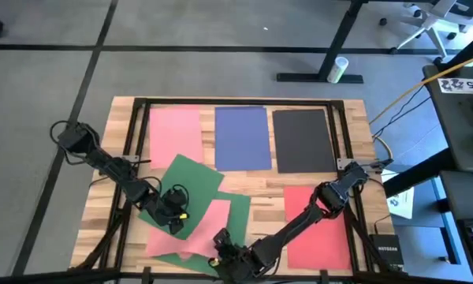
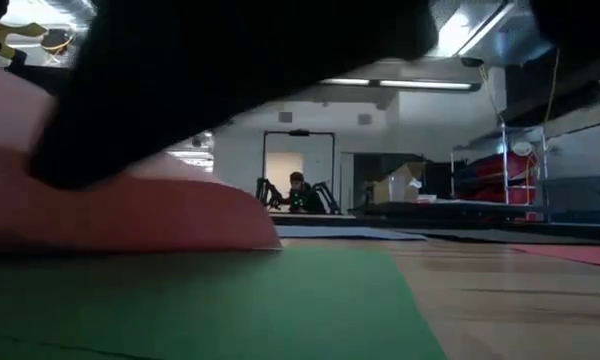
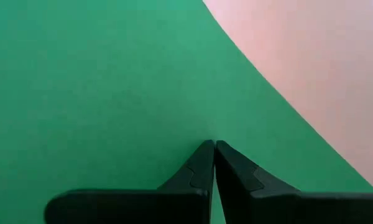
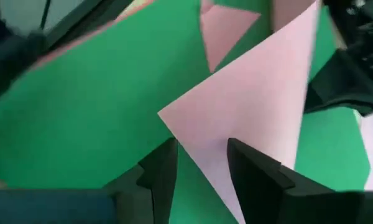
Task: Organize paper
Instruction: Stack the pink paper on top of the other pink paper on the table
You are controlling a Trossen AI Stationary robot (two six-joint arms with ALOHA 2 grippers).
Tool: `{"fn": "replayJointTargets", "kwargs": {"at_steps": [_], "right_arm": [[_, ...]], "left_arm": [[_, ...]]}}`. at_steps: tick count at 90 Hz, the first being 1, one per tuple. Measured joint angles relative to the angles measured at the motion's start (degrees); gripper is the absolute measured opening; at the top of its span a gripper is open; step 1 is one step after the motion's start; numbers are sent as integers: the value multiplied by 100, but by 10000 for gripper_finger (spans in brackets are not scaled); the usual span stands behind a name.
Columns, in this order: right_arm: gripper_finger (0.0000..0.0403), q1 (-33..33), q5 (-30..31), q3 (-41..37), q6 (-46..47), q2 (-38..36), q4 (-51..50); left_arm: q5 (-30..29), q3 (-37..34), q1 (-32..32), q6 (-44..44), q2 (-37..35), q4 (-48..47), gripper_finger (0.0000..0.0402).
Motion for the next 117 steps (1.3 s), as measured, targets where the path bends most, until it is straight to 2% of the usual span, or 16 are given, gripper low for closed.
{"fn": "replayJointTargets", "kwargs": {"at_steps": [39,63,104,117], "right_arm": [[131,50,1155,-15,758,37,285],[131,65,2254,-9,942,52,512],[131,-31,2307,-9,902,44,778],[131,-97,1748,-9,873,44,775]], "left_arm": [[4,0,0,24,0,2,0],[10,0,0,42,0,5,0],[13,0,-2,39,0,7,0],[13,0,-2,39,0,7,0]]}}
